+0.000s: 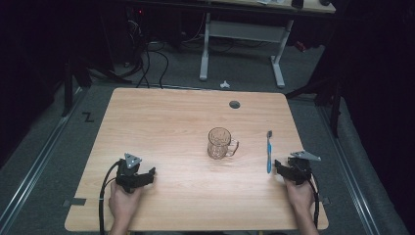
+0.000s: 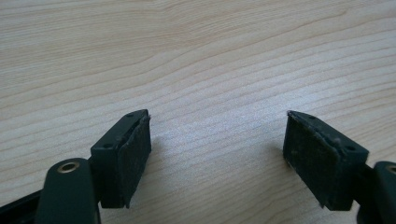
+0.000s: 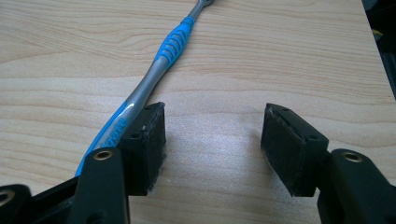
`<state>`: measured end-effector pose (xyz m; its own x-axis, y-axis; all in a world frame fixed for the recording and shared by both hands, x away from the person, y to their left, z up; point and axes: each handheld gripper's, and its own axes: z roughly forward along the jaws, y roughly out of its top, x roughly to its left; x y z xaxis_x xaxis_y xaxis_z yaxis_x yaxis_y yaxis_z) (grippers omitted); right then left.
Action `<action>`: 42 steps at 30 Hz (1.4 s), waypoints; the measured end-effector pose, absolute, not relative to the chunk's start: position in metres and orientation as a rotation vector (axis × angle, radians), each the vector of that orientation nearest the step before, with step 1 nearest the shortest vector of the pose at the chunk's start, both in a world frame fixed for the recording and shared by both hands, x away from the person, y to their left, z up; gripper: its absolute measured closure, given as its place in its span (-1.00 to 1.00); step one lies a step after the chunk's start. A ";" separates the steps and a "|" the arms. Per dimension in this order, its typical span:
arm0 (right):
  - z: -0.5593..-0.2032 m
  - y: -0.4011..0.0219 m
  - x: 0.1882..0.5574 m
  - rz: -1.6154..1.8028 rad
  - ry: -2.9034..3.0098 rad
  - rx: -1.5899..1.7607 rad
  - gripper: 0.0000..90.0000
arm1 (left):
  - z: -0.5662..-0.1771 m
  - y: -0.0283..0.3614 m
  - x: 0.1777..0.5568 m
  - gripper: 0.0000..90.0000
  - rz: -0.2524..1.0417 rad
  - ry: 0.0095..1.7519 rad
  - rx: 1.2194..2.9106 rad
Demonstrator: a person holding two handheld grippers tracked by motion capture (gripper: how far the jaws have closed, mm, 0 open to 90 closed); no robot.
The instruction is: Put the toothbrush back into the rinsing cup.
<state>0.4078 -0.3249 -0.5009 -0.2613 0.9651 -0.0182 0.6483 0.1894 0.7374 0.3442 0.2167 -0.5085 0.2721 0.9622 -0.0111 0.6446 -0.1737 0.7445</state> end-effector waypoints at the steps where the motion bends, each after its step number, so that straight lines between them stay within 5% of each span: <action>1: -0.501 -0.325 0.408 0.857 1.983 1.505 -0.10 | -0.509 0.217 0.344 -0.47 0.634 1.447 1.903; 22: -0.501 -0.325 0.407 0.858 1.983 1.507 -0.07 | -0.508 0.217 0.344 -0.47 0.631 1.447 1.901; 42: -0.486 -0.325 0.406 0.913 2.012 1.528 0.23 | -0.508 0.217 0.344 -0.47 0.629 1.444 1.903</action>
